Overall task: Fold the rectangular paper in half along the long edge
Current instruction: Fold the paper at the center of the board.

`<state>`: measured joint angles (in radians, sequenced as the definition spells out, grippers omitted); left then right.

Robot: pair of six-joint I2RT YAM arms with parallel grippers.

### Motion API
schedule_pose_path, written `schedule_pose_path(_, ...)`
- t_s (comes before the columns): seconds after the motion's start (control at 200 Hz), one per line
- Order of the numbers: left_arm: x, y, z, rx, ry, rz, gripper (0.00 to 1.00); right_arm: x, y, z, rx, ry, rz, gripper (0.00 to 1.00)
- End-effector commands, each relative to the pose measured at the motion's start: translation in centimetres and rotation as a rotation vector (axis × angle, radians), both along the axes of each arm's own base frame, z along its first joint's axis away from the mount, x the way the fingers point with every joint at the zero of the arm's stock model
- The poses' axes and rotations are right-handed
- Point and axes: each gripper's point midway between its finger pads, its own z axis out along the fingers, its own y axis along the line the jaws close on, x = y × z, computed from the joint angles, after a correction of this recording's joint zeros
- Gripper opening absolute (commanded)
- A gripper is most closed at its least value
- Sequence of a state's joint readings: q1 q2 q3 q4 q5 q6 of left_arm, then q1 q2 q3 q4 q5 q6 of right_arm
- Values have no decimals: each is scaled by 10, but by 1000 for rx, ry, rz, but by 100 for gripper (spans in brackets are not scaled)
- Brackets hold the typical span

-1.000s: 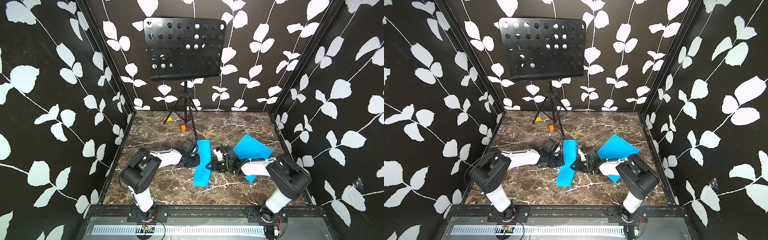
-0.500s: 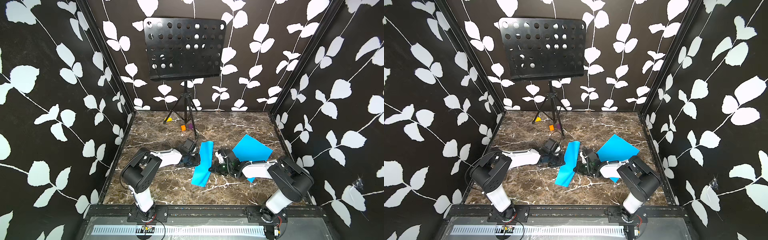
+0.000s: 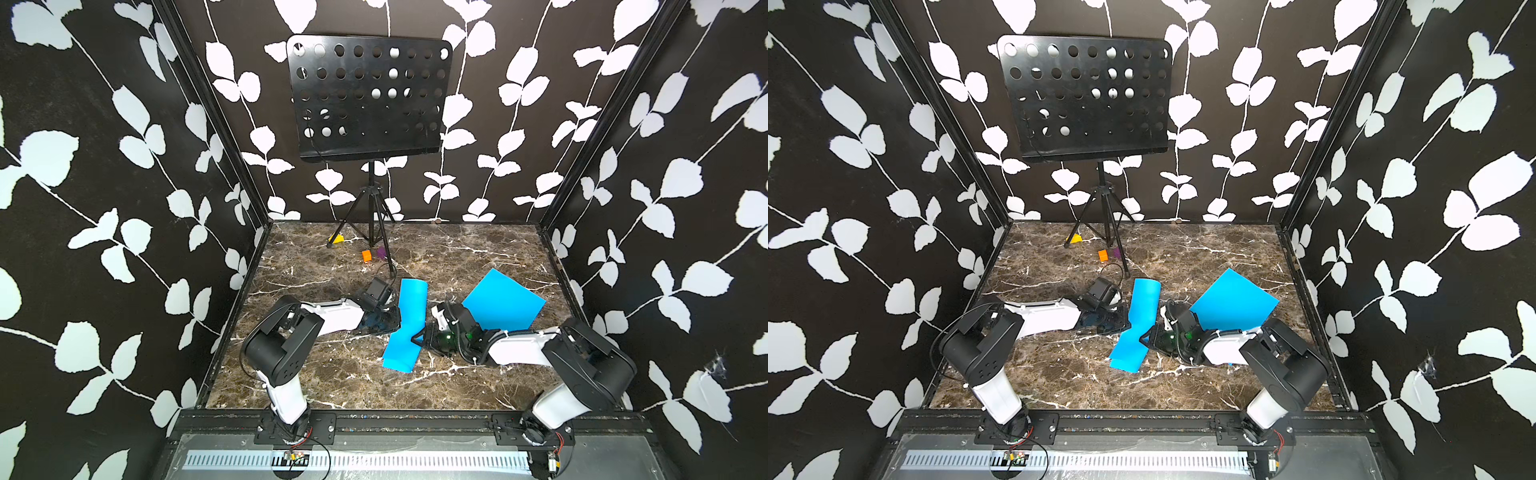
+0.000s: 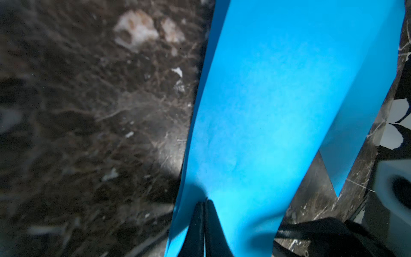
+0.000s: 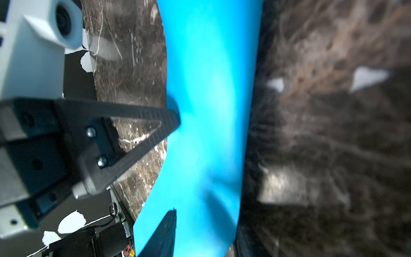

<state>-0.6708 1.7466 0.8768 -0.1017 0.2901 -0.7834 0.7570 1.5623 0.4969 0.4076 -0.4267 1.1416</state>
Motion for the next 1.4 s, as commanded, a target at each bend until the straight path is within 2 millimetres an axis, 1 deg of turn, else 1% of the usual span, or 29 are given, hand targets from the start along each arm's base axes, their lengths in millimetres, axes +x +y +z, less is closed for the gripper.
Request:
schedule_pose_path(0.0,-25,45,-49,206,107,58,7,-5,-1,1,21,44,-68,44)
schedule_pose_path(0.1,-25,46,-50,206,106,64,7,-7,0,1,35,50,-78,43)
schedule_pose_path(0.19,-25,46,-49,205,104,64,7,-7,3,-1,43,59,-75,38)
schedule_pose_path(0.27,-26,46,-50,208,106,62,7,-7,7,-3,54,67,-68,32)
schedule_pose_path(0.29,-26,47,-50,208,107,63,7,-7,7,-3,54,70,-66,29)
schedule_pose_path(0.43,-27,48,-50,212,107,64,7,-9,1,-7,26,77,-82,0)
schedule_pose_path(0.605,-27,52,-51,226,104,82,7,-9,-2,-5,3,75,-85,0)
schedule_pose_path(0.65,-27,53,-51,226,104,97,6,-11,0,-4,11,81,-79,21)
schedule_pose_path(0.685,-26,55,-51,226,102,115,5,-12,1,-3,21,87,-76,32)
schedule_pose_path(0.725,-25,55,-50,214,95,138,4,-14,2,-2,33,94,-75,37)
schedule_pose_path(0.775,-23,55,-50,197,88,166,3,-18,3,-2,42,101,-77,40)
schedule_pose_path(0.9,-22,53,-52,166,90,211,3,-24,-2,0,40,105,-89,40)
schedule_pose_path(0.985,-22,53,-52,156,89,225,3,-25,-7,1,26,97,-99,35)
schedule_pose_path(1.085,-23,54,-54,157,93,233,3,-25,-8,1,23,93,-102,19)
schedule_pose_path(1.175,-24,55,-55,156,97,239,3,-25,-7,-1,22,97,-101,0)
schedule_pose_path(1.34,-25,58,-59,162,99,253,3,-25,-6,-2,27,104,-98,0)
schedule_pose_path(1.35,-26,58,-59,163,100,253,3,-25,-6,-1,28,103,-98,2)
schedule_pose_path(1.395,-26,59,-60,163,101,258,3,-25,-6,-1,28,106,-99,22)
